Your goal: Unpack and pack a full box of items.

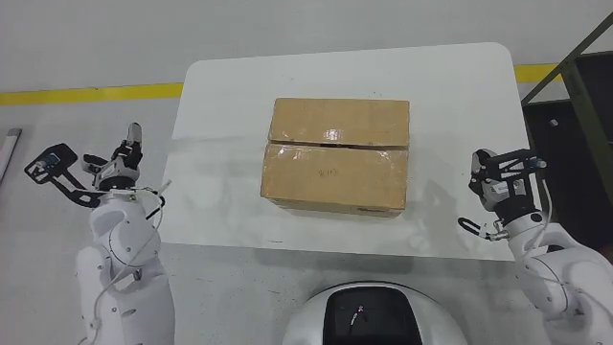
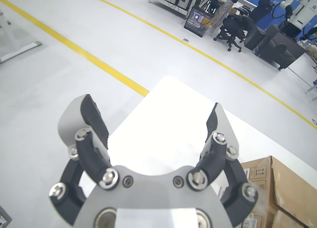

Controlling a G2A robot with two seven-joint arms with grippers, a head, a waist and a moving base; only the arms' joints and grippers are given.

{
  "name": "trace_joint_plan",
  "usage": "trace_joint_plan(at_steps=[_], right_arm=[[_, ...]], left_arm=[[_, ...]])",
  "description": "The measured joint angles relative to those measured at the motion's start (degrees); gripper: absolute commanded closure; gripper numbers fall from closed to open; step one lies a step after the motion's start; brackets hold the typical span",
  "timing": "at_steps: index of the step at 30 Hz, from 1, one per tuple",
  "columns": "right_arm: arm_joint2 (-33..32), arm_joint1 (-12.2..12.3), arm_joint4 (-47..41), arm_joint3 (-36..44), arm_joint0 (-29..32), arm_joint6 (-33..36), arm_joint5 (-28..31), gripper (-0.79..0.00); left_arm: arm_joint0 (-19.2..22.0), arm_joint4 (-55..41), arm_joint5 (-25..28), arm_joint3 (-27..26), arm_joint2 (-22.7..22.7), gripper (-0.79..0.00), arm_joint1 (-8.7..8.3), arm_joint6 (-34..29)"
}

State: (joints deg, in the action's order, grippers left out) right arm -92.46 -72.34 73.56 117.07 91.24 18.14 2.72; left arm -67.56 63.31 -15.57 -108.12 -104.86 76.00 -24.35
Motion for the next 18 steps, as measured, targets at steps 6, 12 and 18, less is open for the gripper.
trace_joint_plan(at_steps=[6, 12, 18], right_arm=[[0.07, 0.00, 0.06, 0.21, 0.07, -0.05, -0.21, 0.000], [0.38, 0.01, 0.31, 0.48, 0.08, 0.14, -0.17, 0.000], [0.56, 0.00, 0.45, 0.67, 0.46, -0.01, -0.51, 0.000]], left_arm=[[-1.34, -0.12, 3.58, -5.04, 1.69, -0.785, -0.27, -2.80], [1.65, 1.41, 13.39, -7.26, 8.30, -0.785, -0.81, -8.50], [7.19, -0.81, 20.21, -6.43, 21.47, -0.785, -0.30, -11.39]])
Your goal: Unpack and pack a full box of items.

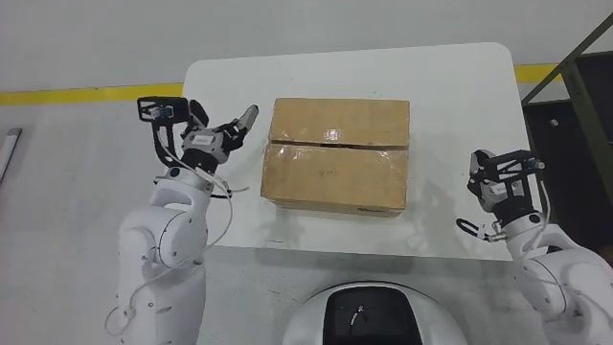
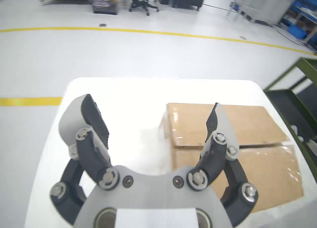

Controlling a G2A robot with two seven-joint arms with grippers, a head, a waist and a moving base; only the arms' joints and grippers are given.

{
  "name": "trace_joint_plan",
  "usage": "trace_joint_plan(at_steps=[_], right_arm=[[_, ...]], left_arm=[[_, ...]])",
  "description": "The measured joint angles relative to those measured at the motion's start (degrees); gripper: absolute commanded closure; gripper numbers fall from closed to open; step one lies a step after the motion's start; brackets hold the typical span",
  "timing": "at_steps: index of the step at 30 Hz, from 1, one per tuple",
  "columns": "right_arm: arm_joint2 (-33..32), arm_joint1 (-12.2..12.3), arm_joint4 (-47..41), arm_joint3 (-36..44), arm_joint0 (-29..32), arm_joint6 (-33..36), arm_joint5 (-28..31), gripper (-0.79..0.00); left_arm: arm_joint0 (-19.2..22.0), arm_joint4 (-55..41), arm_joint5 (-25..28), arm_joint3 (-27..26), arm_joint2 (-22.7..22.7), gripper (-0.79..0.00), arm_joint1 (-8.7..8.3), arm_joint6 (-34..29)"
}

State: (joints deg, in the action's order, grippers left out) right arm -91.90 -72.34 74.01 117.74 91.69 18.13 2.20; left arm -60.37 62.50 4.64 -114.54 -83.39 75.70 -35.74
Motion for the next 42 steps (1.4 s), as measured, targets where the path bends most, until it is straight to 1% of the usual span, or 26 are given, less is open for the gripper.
trace_joint_plan(at_steps=[1, 4, 7, 11, 13, 17, 20, 26, 29, 33, 37, 42], right_arm=[[0.03, -0.01, 0.04, 0.07, 0.14, -0.07, -0.11, 0.000], [0.02, -0.03, 0.04, 0.30, 0.55, -0.29, -0.45, 0.000], [-0.13, -0.04, 0.05, 0.45, 1.05, -0.62, -0.69, 0.000], [-0.89, -0.02, -0.15, 0.79, 1.91, -0.81, -1.05, 0.000], [-1.46, 0.00, -0.34, 0.87, 2.30, -0.94, -1.12, 0.000], [-2.01, 0.02, -0.61, 0.99, 2.82, -1.20, -1.02, 0.000], [-2.04, 0.02, -0.63, 1.08, 3.04, -1.29, -0.97, 0.000], [-1.76, 0.00, -0.67, 1.11, 3.02, -1.34, -0.90, 0.000], [-1.73, 0.00, -0.64, 1.04, 2.95, -1.40, -0.89, 0.000], [-1.72, 0.00, -0.64, 1.01, 2.93, -1.37, -0.89, 0.000], [-1.81, -0.01, -0.58, 1.11, 3.07, -1.31, -1.06, 0.000], [-2.11, 0.00, -0.66, 1.11, 3.13, -1.23, -1.09, 0.000]], left_arm=[[1.22, -1.14, 0.45, 0.63, 3.27, -0.785, 0.32, 0.16], [4.43, -3.81, 1.47, 3.03, 11.06, -0.785, 1.14, 0.88], [6.98, -4.03, 2.39, 5.87, 17.16, -0.785, 1.80, 0.12], [9.39, -1.31, 4.29, 8.44, 21.73, -0.785, 2.10, -3.38], [9.83, 0.41, 5.54, 8.76, 22.83, -0.785, 2.05, -5.31], [9.56, 3.86, 7.18, 8.35, 23.45, -0.785, 1.74, -8.29], [9.79, 8.93, 10.65, 7.83, 23.68, -0.785, 1.27, -10.69], [10.89, 17.23, 17.89, 8.42, 24.27, -0.785, 0.54, -12.34], [11.68, 21.23, 19.93, 9.04, 24.62, -0.785, 0.32, -11.68], [13.38, 30.21, 24.14, 10.43, 25.74, -0.785, -0.12, -8.79], [14.46, 35.56, 25.80, 12.28, 26.37, -0.785, -0.31, -5.78], [15.34, 43.98, 26.49, 13.12, 27.82, -0.785, -0.57, -2.07]])
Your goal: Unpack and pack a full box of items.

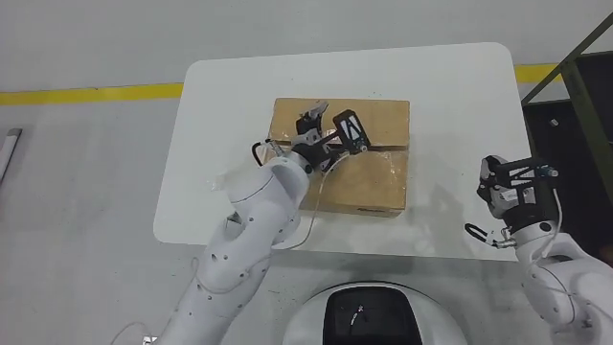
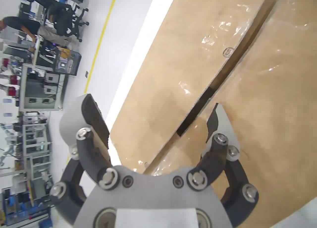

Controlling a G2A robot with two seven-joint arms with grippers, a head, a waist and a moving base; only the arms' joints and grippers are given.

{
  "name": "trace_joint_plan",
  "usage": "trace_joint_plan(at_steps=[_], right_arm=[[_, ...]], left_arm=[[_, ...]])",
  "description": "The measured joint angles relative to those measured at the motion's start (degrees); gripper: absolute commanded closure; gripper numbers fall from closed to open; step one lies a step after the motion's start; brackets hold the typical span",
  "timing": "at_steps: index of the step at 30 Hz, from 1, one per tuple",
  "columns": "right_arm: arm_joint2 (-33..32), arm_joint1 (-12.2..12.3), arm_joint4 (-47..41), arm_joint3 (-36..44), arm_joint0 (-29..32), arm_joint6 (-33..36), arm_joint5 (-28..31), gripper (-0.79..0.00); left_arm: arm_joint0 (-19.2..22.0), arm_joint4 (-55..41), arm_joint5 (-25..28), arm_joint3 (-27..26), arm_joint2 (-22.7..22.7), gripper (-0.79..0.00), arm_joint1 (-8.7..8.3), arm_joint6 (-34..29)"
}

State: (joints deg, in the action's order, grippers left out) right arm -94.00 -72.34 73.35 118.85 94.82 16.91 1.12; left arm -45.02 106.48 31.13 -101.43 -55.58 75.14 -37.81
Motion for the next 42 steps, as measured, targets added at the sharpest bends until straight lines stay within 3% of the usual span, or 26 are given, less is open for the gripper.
trace_joint_plan(at_steps=[2, 3, 4, 5, 6, 9, 24, 35, 36, 37, 38, 42], right_arm=[[-0.04, 0.01, 0.02, 0.04, 0.00, 0.07, 0.04, 0.000], [-0.05, 0.01, 0.06, 0.07, 0.00, 0.11, 0.06, 0.000], [-0.05, 0.01, 0.09, 0.09, 0.01, 0.15, 0.06, 0.000], [-0.05, 0.01, 0.10, 0.10, 0.01, 0.17, 0.02, 0.000], [-0.04, 0.01, 0.10, 0.10, 0.01, 0.19, -0.03, 0.000], [0.11, 0.00, 0.29, 0.06, -0.06, 0.19, -0.03, 0.000], [0.57, -0.06, 0.75, 0.55, 0.19, 0.40, -0.48, 0.000], [0.88, -0.15, 0.67, 1.29, 0.85, 0.07, -1.02, 0.000], [0.88, -0.15, 0.67, 1.33, 0.92, 0.06, -1.09, 0.000], [0.88, -0.16, 0.64, 1.37, 0.97, 0.03, -1.16, 0.000], [0.88, -0.17, 0.60, 1.38, 0.99, 0.00, -1.19, 0.000], [0.80, -0.18, 0.60, 1.79, 1.07, 0.03, -1.25, 0.000]], left_arm=[[0.02, 2.20, -0.03, 0.63, 0.31, -0.785, -0.05, 1.38], [0.06, 2.94, -0.06, 0.83, 0.40, -0.677, -0.06, 1.97], [0.05, 3.66, -0.29, 1.10, 0.46, -0.456, -0.06, 2.72], [0.04, 4.08, -0.48, 1.26, 0.50, -0.360, -0.05, 3.25], [0.04, 4.54, -0.68, 1.37, 0.55, -0.209, -0.03, 3.76], [0.00, 6.51, -1.27, 1.66, 0.81, 0.000, 0.00, 4.96], [-2.44, 9.97, 0.19, 0.07, 0.57, 0.000, 0.07, 6.27], [-4.98, 5.42, 3.64, -5.84, 0.35, 0.000, 0.56, 1.68], [-5.37, 4.73, 3.74, -6.53, 0.16, -0.172, 0.59, 1.00], [-5.82, 3.87, 3.96, -7.46, 0.00, -0.508, 0.64, 0.11], [-6.07, 3.36, 4.16, -8.17, -0.07, -0.785, 0.68, -0.52], [-5.51, 2.39, 4.48, -9.05, -0.22, -0.785, 0.91, -1.63]])
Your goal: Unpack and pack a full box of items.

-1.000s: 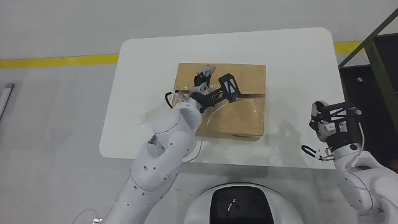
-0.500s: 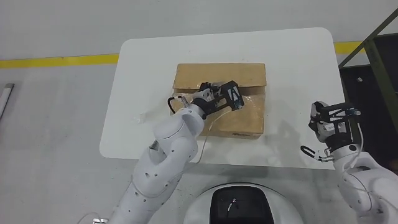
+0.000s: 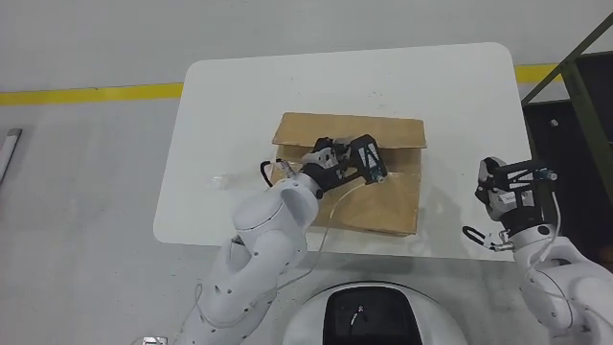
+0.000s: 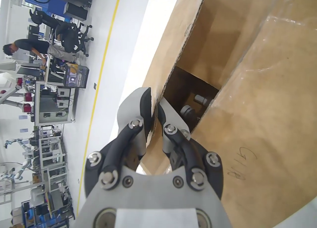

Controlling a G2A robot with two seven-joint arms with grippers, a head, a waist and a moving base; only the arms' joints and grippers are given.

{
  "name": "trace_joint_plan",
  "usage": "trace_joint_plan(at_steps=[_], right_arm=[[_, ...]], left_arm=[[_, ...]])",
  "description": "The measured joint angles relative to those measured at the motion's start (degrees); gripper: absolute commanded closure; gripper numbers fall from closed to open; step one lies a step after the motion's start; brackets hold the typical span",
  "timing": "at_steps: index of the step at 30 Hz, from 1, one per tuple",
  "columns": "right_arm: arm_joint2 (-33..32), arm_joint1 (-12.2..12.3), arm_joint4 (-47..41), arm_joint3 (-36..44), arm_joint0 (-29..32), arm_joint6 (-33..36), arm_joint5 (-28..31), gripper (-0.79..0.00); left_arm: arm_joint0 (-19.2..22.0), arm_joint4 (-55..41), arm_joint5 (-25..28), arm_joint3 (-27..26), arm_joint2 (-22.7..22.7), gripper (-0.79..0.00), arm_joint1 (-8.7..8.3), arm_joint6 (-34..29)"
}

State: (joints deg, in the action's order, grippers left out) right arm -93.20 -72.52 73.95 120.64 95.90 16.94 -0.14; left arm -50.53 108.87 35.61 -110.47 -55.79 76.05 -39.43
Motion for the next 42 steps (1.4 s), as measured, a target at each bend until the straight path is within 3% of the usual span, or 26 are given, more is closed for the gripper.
trace_joint_plan(at_steps=[6, 12, 22, 33, 42], right_arm=[[-0.54, 0.02, -0.03, 0.45, 0.04, 0.08, 0.17, 0.000], [-1.46, 0.05, -0.09, 1.19, 0.72, 0.02, 0.19, 0.000], [-2.66, 0.02, -0.47, 1.97, 2.31, -0.51, -0.19, 0.000], [-3.29, -0.08, -1.05, 2.22, 3.22, -1.10, -0.67, 0.000], [-3.72, -0.11, -1.28, 2.45, 3.34, -0.79, -0.61, 0.000]], left_arm=[[5.94, 1.21, -0.26, 4.49, 0.62, -0.785, 0.71, 3.27], [14.59, 2.98, -0.62, 11.10, 3.16, -0.785, 1.98, 8.12], [26.16, 8.88, -1.79, 25.98, 8.97, -0.785, 4.26, 15.23], [32.51, 12.89, -2.81, 37.08, 15.02, -0.785, 7.07, 19.48], [33.06, 13.61, -3.31, 41.06, 16.47, -0.785, 8.48, 20.94]])
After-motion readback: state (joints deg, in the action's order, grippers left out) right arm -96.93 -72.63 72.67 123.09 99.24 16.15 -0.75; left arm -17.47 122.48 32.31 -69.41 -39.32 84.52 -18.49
